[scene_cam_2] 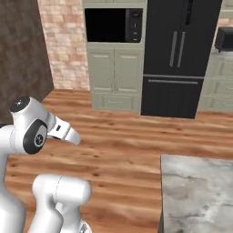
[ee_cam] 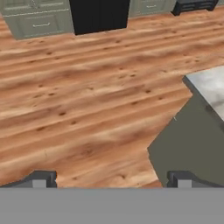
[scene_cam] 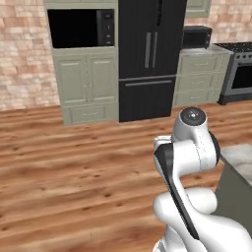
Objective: There is a wine glass and glass cup on the dining counter. Place the wine bottle next to the wine glass and the juice bottle next to the glass cup.
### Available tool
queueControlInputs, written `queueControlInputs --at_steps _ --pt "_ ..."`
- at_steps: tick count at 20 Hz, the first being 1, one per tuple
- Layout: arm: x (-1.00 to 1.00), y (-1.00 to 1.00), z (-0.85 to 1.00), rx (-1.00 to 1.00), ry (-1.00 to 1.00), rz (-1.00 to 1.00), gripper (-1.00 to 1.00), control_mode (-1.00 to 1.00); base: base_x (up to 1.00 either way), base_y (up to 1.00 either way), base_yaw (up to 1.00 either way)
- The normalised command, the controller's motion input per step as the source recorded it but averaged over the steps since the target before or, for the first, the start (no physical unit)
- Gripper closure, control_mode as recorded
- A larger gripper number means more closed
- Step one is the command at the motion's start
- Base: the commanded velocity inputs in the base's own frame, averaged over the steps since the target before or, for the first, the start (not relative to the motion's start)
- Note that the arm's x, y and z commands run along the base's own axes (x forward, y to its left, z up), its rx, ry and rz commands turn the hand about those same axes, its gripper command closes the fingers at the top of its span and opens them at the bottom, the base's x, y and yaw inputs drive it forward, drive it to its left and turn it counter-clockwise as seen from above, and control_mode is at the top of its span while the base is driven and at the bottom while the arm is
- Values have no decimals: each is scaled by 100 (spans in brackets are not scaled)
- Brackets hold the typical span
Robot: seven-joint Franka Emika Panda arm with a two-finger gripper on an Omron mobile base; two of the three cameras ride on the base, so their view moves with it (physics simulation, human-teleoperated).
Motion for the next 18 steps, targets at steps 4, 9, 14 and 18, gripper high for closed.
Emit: queueControlInputs --at_steps 4,9,14,18 --pt "0 0 0 0 0 0 -100 100 84 9 -21" --pt "0 0 0 0 0 0 -100 100 79 8 -26" --pt "0 0 0 0 0 0 -100 100 76 9 -30" --pt "0 0 0 0 0 0 -100 100 75 9 -31"
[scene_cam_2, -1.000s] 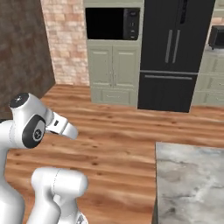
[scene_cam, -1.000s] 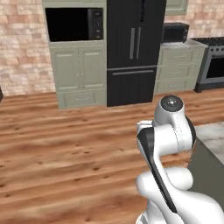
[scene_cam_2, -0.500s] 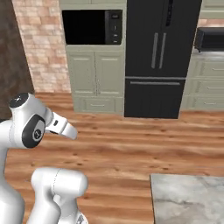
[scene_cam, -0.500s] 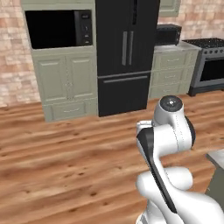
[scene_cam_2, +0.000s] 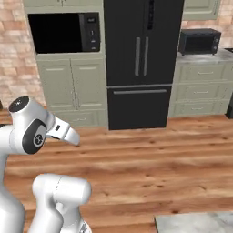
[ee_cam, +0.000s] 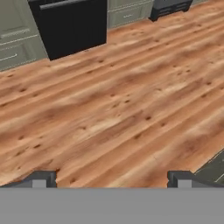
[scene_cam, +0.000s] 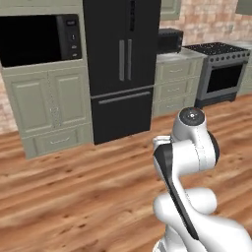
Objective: There is a wine glass and glass cup on the dining counter. Place the wine bottle next to the wine glass and the juice bottle next to the glass cup.
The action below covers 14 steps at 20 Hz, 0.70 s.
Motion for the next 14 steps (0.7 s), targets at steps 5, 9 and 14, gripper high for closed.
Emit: queueControlInputs --at_steps 5,9,14 --pt "0 0 0 0 0 0 -100 100 73 7 -32" --pt "0 0 0 0 0 0 -100 100 70 5 -34" --pt "0 0 0 0 0 0 -100 100 69 5 -35"
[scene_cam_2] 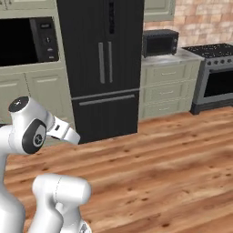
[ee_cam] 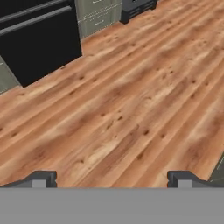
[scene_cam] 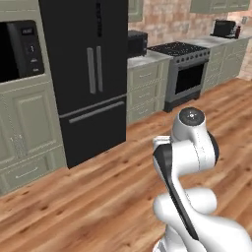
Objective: There is a wine glass and glass cup on the dining counter. Place the wine bottle next to the wine glass and the juice bottle next to the glass cup.
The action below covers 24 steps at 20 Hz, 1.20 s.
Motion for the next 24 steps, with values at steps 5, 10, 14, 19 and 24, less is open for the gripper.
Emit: queueControlInputs --at_steps 5,10,14,19,24 --pt "0 0 0 0 0 0 -100 100 69 4 -34" --pt "0 0 0 0 0 0 -100 100 69 3 -34" --pt "0 0 0 0 0 0 -100 100 70 3 -33" --pt "0 0 0 0 0 0 -100 100 70 3 -33" --pt "0 0 0 0 0 0 -100 100 71 2 -32"
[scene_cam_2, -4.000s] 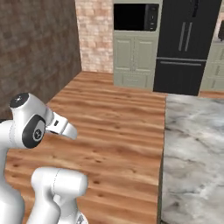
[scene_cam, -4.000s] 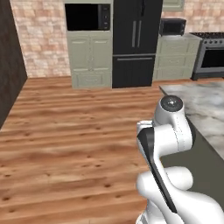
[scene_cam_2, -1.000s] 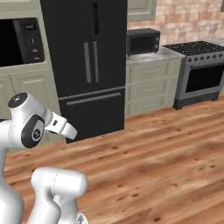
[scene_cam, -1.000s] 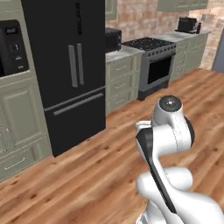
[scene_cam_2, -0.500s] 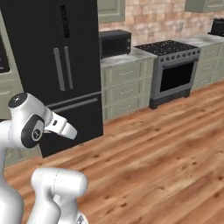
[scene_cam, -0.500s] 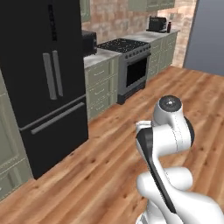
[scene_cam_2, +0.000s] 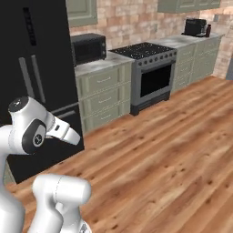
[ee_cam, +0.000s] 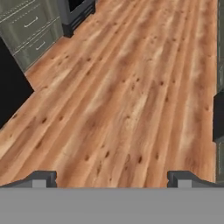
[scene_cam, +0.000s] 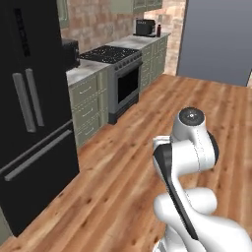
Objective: There is a wine glass and glass cup on the dining counter. Place the wine bottle next to the wine glass and the juice bottle next to the glass cup.
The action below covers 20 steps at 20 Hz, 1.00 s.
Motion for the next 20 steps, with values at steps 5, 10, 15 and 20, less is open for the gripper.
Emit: queueControlInputs --at_steps 5,10,15,20 --pt "0 0 0 0 0 0 -100 100 71 2 -32" --pt "0 0 0 0 0 0 -100 100 72 2 -31" --pt "0 0 0 0 0 0 -100 100 73 2 -29" --pt "0 0 0 0 0 0 -100 100 74 1 -28"
